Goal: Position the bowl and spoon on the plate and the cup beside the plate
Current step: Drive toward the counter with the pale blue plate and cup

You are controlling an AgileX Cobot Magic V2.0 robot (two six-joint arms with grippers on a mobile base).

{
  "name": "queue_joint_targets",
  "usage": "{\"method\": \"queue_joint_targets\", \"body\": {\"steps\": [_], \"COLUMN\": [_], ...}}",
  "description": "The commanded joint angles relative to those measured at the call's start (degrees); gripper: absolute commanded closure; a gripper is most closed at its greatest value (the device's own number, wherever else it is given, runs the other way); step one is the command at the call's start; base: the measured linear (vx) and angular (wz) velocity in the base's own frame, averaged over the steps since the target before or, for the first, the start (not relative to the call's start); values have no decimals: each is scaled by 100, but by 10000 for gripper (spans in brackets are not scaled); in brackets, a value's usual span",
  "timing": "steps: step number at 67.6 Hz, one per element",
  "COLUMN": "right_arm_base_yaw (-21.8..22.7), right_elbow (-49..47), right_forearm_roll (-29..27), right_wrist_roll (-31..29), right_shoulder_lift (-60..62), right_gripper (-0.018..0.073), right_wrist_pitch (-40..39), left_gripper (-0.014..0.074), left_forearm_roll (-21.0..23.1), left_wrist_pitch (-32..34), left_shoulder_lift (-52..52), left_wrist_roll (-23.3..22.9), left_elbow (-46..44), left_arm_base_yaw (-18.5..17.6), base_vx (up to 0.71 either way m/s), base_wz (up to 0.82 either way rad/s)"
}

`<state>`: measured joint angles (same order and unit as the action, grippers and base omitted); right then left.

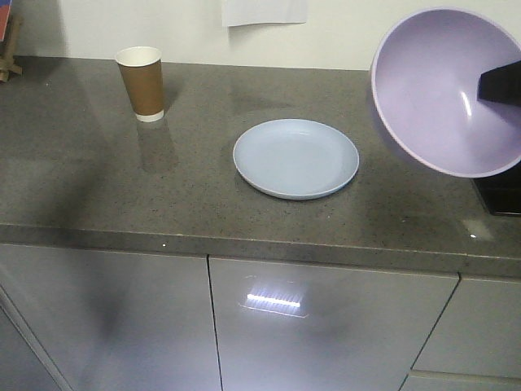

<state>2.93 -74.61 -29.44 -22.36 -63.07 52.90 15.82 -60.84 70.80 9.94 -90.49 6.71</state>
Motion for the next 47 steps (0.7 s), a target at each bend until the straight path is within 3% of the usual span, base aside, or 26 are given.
{"method": "queue_joint_targets", "body": {"steps": [1, 47], "right_arm_base_yaw": [29, 29], "right_elbow": [-167, -167], "right_forearm_roll": [-177, -177], "right_wrist_roll": [-39, -39], "right_shoulder_lift": [103, 103], "right_gripper": [565, 565], "right_wrist_pitch": [-328, -328], "left_gripper": [604, 604], "left_forearm_roll": [132, 132], "left_wrist_pitch": [325, 325], "left_shoulder_lift": [-101, -101], "left_wrist_roll": [-15, -15], "left_elbow": [-151, -151], "left_arm_base_yaw": [-15, -15], "base_vx": [7, 8], "base_wz": [-2, -1]}}
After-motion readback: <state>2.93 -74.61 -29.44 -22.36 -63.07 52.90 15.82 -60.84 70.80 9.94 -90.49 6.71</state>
